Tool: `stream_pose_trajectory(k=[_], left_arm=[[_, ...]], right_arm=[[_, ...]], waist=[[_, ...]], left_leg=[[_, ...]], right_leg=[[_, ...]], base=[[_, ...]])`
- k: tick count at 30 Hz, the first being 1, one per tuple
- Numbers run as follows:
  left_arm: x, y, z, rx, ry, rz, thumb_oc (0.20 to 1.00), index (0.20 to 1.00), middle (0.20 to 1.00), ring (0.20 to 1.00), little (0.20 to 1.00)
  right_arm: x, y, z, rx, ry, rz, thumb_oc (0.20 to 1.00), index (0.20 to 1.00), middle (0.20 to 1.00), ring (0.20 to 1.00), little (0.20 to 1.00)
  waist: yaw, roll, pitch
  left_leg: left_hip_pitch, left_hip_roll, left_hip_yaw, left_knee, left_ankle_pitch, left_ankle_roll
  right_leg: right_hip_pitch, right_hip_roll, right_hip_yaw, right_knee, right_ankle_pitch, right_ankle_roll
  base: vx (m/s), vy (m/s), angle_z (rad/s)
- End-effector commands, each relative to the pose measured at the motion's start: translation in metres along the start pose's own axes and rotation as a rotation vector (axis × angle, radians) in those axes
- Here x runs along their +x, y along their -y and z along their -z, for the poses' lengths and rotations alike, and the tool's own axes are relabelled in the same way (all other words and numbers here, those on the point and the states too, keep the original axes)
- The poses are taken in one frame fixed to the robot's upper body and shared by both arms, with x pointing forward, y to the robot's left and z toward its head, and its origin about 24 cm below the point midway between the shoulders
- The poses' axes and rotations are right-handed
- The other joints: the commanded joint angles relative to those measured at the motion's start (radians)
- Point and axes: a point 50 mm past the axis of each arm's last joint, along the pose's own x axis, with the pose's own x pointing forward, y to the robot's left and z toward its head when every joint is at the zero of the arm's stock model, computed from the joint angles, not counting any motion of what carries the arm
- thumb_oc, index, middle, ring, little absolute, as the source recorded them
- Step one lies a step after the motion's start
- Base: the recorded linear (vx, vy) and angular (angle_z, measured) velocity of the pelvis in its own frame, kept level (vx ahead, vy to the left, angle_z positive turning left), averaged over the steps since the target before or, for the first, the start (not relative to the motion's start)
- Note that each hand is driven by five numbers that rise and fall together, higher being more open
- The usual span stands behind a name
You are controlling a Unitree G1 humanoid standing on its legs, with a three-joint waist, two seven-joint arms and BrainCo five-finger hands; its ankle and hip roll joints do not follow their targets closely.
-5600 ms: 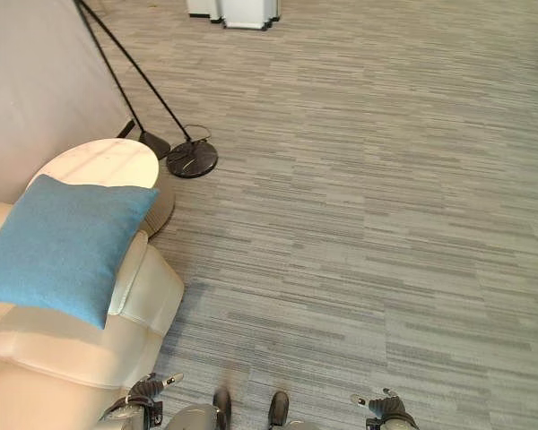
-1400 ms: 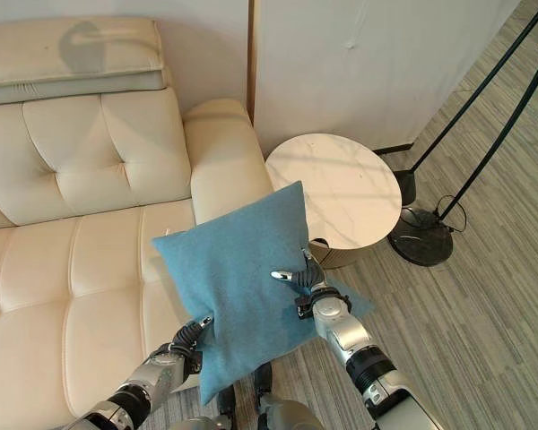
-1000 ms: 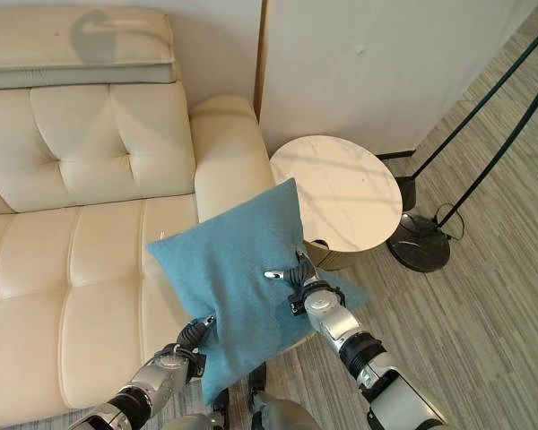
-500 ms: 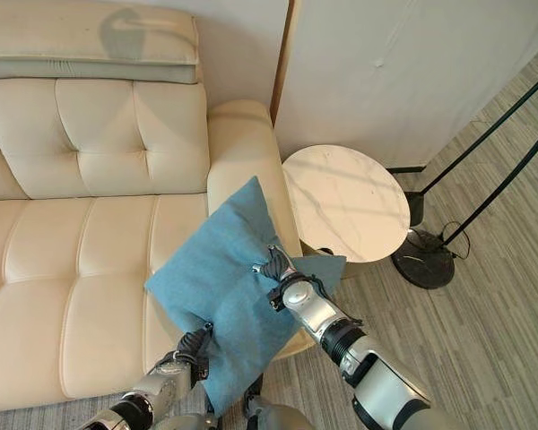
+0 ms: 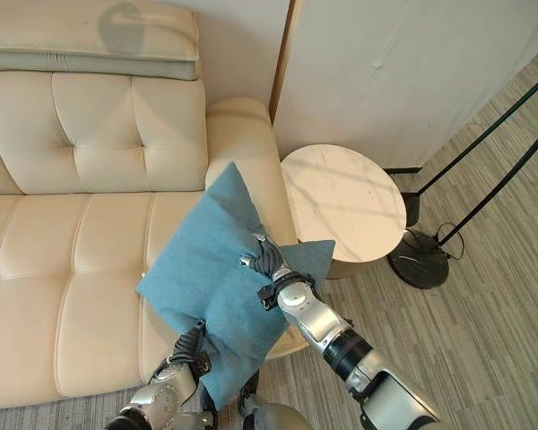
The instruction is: Pick up all the scattered cushions and arrange them neatly on the sofa.
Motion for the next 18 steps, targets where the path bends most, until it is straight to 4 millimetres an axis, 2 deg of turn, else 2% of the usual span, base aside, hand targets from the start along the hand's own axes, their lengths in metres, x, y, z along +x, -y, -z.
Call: stream_pose_trajectory(k=[1,6,8,10,13,14,15,18], left_arm=[[-0.030,0.088,-0.080,-0.112,0.363,0.367,0.200,0.200,0.200,0.200,0.200],[-0.039,0.083,-0.091,-0.036,0.462,0.386,0.200,0.200,0.200,0.200,0.200],[-0.039,0.072,-0.094,-0.007,0.496,0.350,0.200,0.200,0.200,0.200,0.200],[-0.038,0.060,-0.100,0.005,0.534,0.306,0.200,0.200,0.200,0.200,0.200],[-0.037,0.045,-0.101,0.041,0.554,0.262,0.200,0.200,0.200,0.200,0.200],[-0.035,0.038,-0.094,0.052,0.524,0.245,0.200,0.200,0.200,0.200,0.200],[-0.035,0.038,-0.094,0.052,0.523,0.245,0.200,0.200,0.200,0.200,0.200],[-0.031,0.026,-0.085,0.071,0.480,0.210,0.200,0.200,0.200,0.200,0.200]], right_arm=[[-0.020,-0.043,-0.047,0.247,0.244,-0.199,0.200,0.200,0.200,0.200,0.200],[-0.028,-0.034,-0.048,0.222,0.277,-0.173,0.200,0.200,0.200,0.200,0.200],[-0.029,-0.035,-0.051,0.179,0.301,-0.169,0.200,0.200,0.200,0.200,0.200],[-0.029,-0.032,-0.051,0.140,0.305,-0.135,0.200,0.200,0.200,0.200,0.200],[-0.032,-0.022,-0.045,0.076,0.297,-0.097,0.200,0.200,0.200,0.200,0.200],[-0.035,-0.016,-0.039,0.005,0.284,-0.074,0.200,0.200,0.200,0.200,0.200],[-0.035,-0.016,-0.039,0.005,0.284,-0.074,0.200,0.200,0.200,0.200,0.200],[-0.041,-0.002,-0.027,-0.041,0.241,-0.019,0.200,0.200,0.200,0.200,0.200]], waist=[[0.027,-0.021,-0.020],[0.027,-0.015,-0.017],[0.033,-0.015,-0.007],[0.046,-0.016,0.010],[0.044,0.004,0.014],[0.041,0.015,0.003],[0.041,0.015,0.003],[0.041,0.017,-0.024]], left_leg=[[0.006,0.106,-0.018,-0.036,-0.028,-0.086],[0.003,0.081,-0.019,-0.036,-0.034,-0.067],[-0.004,0.077,0.012,-0.036,-0.037,-0.061],[-0.010,0.092,0.050,-0.036,-0.030,-0.061],[-0.013,0.110,0.058,-0.036,-0.017,-0.061],[-0.017,0.115,0.054,-0.036,-0.014,-0.061],[-0.016,0.114,0.054,-0.036,-0.014,-0.061],[-0.021,0.108,0.045,-0.036,-0.007,-0.062]], right_leg=[[0.059,-0.116,0.033,-0.005,-0.138,0.156],[0.046,-0.139,0.031,-0.005,-0.098,0.183],[0.011,-0.144,0.037,-0.005,-0.055,0.211],[-0.004,-0.145,-0.004,-0.005,-0.033,0.216],[0.020,-0.138,-0.032,0.106,-0.097,0.187],[0.045,-0.127,-0.026,0.173,-0.164,0.172],[0.045,-0.127,-0.026,0.175,-0.166,0.172],[0.099,-0.088,0.024,0.261,-0.248,0.155]], base=[[-0.05,0.166,-0.01],[-0.09,0.178,0.03],[-0.19,0.166,-0.03],[-0.20,0.069,-0.54],[-0.13,0.042,-0.56],[-0.08,0.019,-0.07],[-0.07,-0.005,0.04],[-0.06,-0.072,0.02]])
